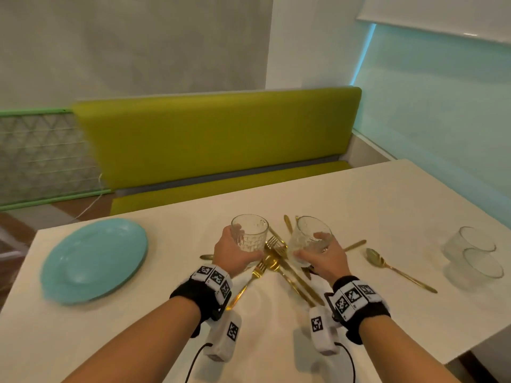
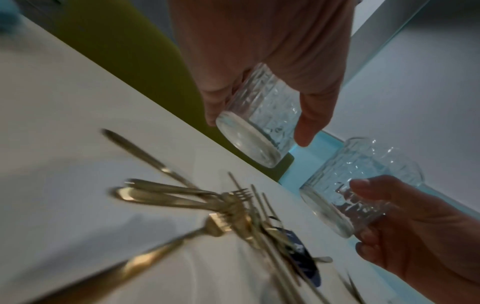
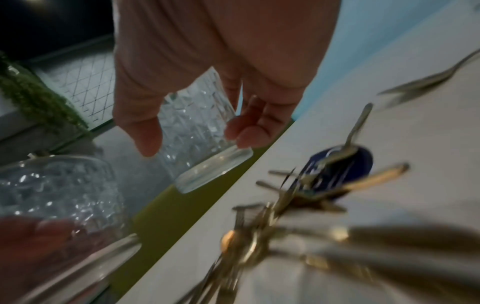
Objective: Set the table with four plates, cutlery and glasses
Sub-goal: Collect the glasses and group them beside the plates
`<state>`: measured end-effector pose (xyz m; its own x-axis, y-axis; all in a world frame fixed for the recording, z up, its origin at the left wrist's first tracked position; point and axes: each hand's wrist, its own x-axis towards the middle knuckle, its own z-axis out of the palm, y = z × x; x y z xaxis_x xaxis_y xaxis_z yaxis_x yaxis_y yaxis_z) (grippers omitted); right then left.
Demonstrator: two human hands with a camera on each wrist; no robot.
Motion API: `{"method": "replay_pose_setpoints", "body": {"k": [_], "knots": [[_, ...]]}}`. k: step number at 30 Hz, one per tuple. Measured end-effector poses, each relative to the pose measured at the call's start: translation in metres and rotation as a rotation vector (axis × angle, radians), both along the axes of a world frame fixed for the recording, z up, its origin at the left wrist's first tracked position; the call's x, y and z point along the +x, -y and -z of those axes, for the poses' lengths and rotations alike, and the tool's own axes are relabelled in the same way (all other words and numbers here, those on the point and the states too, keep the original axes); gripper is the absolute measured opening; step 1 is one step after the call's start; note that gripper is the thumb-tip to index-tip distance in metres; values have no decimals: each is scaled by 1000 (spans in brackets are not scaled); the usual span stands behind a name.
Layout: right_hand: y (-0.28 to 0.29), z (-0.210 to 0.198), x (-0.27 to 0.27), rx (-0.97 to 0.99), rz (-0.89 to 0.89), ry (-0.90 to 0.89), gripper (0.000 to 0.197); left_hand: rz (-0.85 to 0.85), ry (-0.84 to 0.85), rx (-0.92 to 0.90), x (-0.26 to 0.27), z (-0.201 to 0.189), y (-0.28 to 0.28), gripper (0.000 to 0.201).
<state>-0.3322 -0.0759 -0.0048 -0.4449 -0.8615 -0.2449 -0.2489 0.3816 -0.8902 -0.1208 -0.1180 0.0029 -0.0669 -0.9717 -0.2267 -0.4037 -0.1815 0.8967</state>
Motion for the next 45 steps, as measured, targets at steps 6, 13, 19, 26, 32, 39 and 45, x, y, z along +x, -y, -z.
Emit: {"method": "replay_pose_setpoints", "body": {"k": [6, 13, 19, 26, 32, 39, 45], "knots": [[-27, 22, 127, 122, -202, -4, 82, -110, 62, 41, 118, 34, -40, 79], [-44, 38, 237, 200, -388, -108, 80, -267, 220, 54, 232, 54, -80, 99], [-49, 46, 294, 234, -485, -152, 80, -331, 239, 88, 289, 67, -96, 94], [-51, 55, 334, 216, -509, -175, 81, -324, 237, 71, 315, 79, -104, 89], [-51, 56, 355, 198, -526, -193, 81, -342, 210, 80, 326, 81, -102, 88], [-42, 54, 372, 191, -528, -178, 76, -350, 259, 88, 341, 108, -80, 81], [-29, 54, 386, 183, -521, -136, 77, -373, 248, 69, 345, 94, -71, 60]]}}
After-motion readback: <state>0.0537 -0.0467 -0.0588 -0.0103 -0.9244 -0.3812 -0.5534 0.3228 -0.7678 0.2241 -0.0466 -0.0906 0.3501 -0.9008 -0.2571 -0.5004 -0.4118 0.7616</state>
